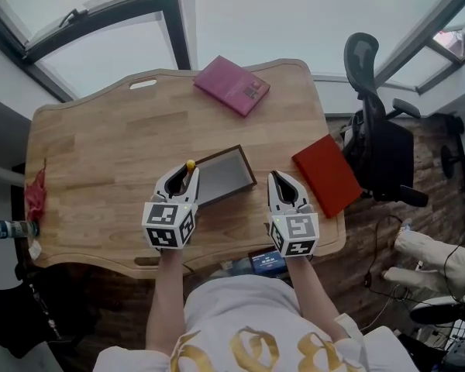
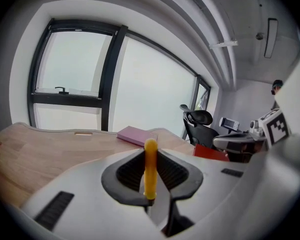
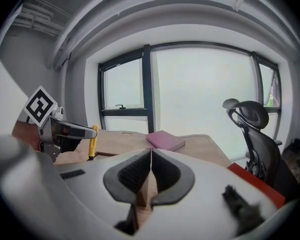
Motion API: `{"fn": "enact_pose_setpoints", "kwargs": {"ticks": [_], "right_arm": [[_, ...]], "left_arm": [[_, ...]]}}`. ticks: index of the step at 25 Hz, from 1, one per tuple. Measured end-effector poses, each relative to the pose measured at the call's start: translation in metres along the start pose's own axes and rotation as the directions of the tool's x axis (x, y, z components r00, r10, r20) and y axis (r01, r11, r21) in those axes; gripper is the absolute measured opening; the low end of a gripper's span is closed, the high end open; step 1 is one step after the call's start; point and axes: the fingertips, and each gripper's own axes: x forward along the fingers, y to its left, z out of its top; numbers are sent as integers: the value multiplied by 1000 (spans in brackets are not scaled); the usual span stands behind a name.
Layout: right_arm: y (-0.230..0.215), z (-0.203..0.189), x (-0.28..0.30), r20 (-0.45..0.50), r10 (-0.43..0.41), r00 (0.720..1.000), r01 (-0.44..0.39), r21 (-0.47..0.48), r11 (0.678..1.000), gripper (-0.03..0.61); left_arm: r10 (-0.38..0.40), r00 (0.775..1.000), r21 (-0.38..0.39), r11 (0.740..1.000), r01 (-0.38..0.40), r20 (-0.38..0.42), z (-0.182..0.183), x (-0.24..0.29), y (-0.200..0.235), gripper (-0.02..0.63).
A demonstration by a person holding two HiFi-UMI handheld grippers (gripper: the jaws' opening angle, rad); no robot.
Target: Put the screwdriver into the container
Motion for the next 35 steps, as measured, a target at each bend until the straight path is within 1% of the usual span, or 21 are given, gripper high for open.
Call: {"fn": "enact_pose_setpoints", "kwargs": {"ticks": [6,17,23,26,31,35], "right_arm": [[2,-5,20,-23,30,999,-30,9,1000,32],[-2,-15,47,-68,52,996,-50,30,998,32],[-3,-21,55,-79,59,995,-56,45,997,32],[-2,-22,59,-86,64,994,-60,49,997,32],[-5,-26,64,-93,68,993,-62,58,996,32],[-5,-26,68,-97,72,993,-66,60,996,32]], "left_arm": [[-4,999,-7,1000,4,-46,-13,11,6,77],[-56,987,-2,998,56,-153,-36,35,5,77],[-103,970,42,993,115,-221,-48,49,-9,77],[-129,960,39,989,143,-249,-54,53,-13,77],[-148,949,37,986,164,-280,-56,57,-14,77],[-150,934,75,980,183,-324,-56,61,-17,77]]}}
